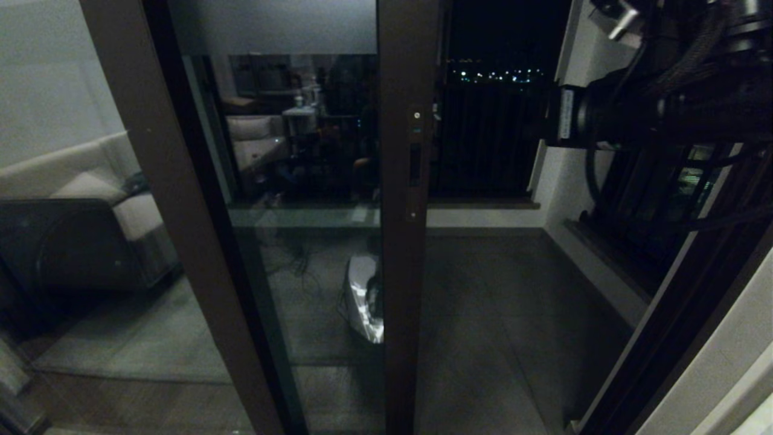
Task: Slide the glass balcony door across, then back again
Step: Close the slid door
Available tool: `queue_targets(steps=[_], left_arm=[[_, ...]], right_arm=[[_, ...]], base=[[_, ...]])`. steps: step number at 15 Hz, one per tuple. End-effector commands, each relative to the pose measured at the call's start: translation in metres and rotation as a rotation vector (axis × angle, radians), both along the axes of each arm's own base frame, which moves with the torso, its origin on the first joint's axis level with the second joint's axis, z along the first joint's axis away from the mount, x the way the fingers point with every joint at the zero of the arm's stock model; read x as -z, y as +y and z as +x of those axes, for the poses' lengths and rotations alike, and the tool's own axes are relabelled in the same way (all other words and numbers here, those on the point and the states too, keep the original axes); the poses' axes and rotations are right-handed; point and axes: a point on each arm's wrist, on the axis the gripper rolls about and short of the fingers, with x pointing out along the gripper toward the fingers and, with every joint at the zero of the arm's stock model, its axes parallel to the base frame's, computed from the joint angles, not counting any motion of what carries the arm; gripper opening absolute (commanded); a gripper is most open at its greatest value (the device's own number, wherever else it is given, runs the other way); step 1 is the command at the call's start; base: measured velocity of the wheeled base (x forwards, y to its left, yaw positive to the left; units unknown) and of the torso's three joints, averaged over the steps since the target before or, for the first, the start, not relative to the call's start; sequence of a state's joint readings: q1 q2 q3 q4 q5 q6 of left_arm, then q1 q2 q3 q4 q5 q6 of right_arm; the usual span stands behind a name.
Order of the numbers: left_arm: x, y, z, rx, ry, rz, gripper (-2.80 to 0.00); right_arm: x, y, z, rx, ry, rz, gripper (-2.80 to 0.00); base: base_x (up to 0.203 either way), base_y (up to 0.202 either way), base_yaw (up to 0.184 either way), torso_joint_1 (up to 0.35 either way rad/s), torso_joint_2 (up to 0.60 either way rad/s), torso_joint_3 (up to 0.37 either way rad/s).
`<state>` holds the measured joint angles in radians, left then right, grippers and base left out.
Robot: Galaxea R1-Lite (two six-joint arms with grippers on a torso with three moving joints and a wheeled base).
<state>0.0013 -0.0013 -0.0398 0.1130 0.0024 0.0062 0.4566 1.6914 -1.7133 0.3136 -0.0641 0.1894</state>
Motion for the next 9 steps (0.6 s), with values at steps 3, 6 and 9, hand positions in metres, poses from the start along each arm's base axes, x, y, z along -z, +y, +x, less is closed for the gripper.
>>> queue_targets(steps=[3, 6, 9], left_arm=[[0.0, 0.0, 0.0, -0.001, 0.0, 0.0, -2.8], [0.0, 0.0, 0.0, -0.001, 0.0, 0.0, -2.8], [0.0, 0.0, 0.0, -0.001, 0.0, 0.0, -2.8]], right_arm=[[0.041, 0.049, 0.04, 0.012, 0.092, -0.078, -2.8], [0.044, 0.067, 0.049, 0.046, 0.072, -0.08, -2.8], [0.039, 0.087, 0.035, -0.013, 0.066, -0.07, -2.8]], base=[[0.0, 0.0, 0.0, 0.0, 0.0, 0.0], [0.0, 0.0, 0.0, 0.0, 0.0, 0.0], [0.0, 0.0, 0.0, 0.0, 0.0, 0.0]])
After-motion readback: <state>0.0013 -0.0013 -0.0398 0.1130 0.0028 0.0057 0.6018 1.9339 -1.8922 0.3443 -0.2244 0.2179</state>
